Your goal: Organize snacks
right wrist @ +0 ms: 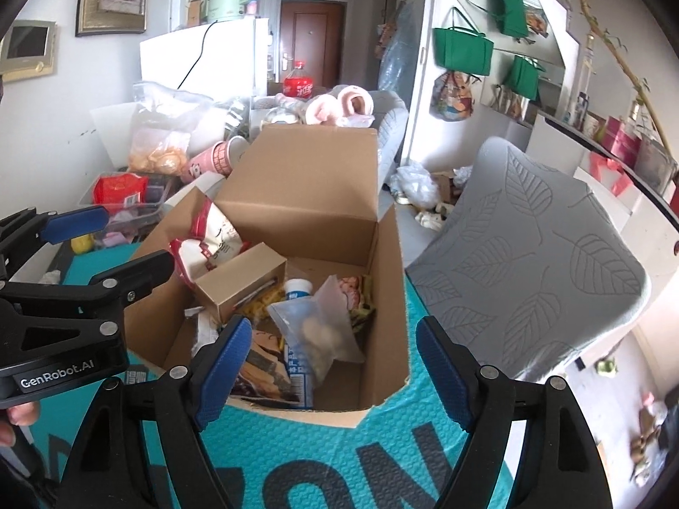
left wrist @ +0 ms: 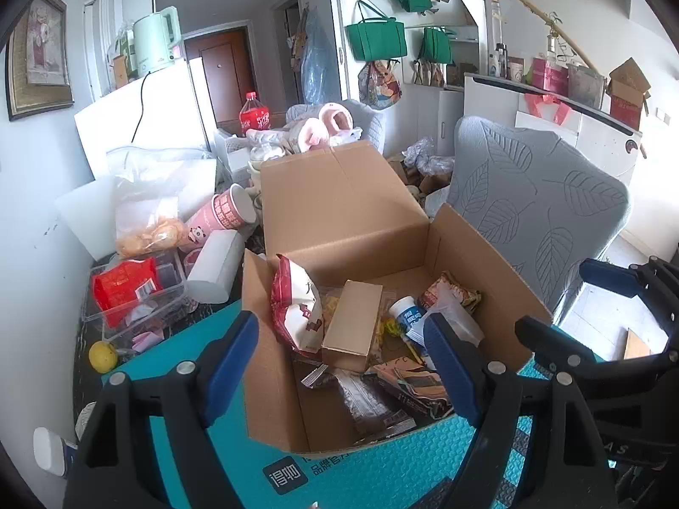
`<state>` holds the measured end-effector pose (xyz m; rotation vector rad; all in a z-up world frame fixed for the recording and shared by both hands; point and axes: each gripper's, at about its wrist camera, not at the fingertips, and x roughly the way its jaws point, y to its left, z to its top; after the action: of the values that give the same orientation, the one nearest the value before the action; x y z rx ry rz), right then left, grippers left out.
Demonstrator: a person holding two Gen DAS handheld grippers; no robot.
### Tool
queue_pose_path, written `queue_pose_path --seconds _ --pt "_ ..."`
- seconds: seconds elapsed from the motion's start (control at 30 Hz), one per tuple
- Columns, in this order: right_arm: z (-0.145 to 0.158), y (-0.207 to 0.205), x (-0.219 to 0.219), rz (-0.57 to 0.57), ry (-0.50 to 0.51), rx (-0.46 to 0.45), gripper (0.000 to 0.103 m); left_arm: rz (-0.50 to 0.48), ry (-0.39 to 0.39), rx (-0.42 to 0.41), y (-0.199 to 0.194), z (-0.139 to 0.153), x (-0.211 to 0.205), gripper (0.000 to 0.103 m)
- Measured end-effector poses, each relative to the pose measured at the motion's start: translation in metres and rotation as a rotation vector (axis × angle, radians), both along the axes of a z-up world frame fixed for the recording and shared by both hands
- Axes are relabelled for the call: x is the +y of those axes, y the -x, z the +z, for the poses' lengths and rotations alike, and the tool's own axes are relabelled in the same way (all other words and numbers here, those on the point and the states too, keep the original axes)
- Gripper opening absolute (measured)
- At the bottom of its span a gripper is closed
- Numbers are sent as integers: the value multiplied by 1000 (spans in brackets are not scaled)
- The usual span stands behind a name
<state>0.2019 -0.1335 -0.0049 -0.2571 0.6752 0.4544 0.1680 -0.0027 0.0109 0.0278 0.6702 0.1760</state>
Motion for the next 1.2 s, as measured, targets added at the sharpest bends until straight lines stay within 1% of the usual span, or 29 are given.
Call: queue_pose_path --seconds 0.3,0.43,0.57,0.77,0.8,0.87,0.97,1.1,1.2 --pt "39 27 -15 -39 -29 -85 81 -13 7 -72 35 38 -7 80" --pt "54 42 -26 -54 -45 -115 81 -38 13 -108 55 55 -12 80" --pt "73 65 -41 -89 -68 -174 86 -45 5 -142 77 70 -18 80" --pt "99 102 -56 -130 -107 -255 86 -47 23 -210 113 89 -27 80" --pt "102 110 -59 -130 -117 -265 87 -47 23 -220 119 91 -28 80" --pt "105 120 -64 -128 -133 -278 90 -37 17 -237 131 94 -30 80" --pt "105 134 -70 -129 -150 -293 90 -37 13 -239 146 93 -33 80" --pt "99 148 -72 -129 -164 -283 90 -42 15 -246 161 88 -35 80" --pt "93 161 -75 -138 -165 -293 92 -44 7 -249 171 83 -39 80"
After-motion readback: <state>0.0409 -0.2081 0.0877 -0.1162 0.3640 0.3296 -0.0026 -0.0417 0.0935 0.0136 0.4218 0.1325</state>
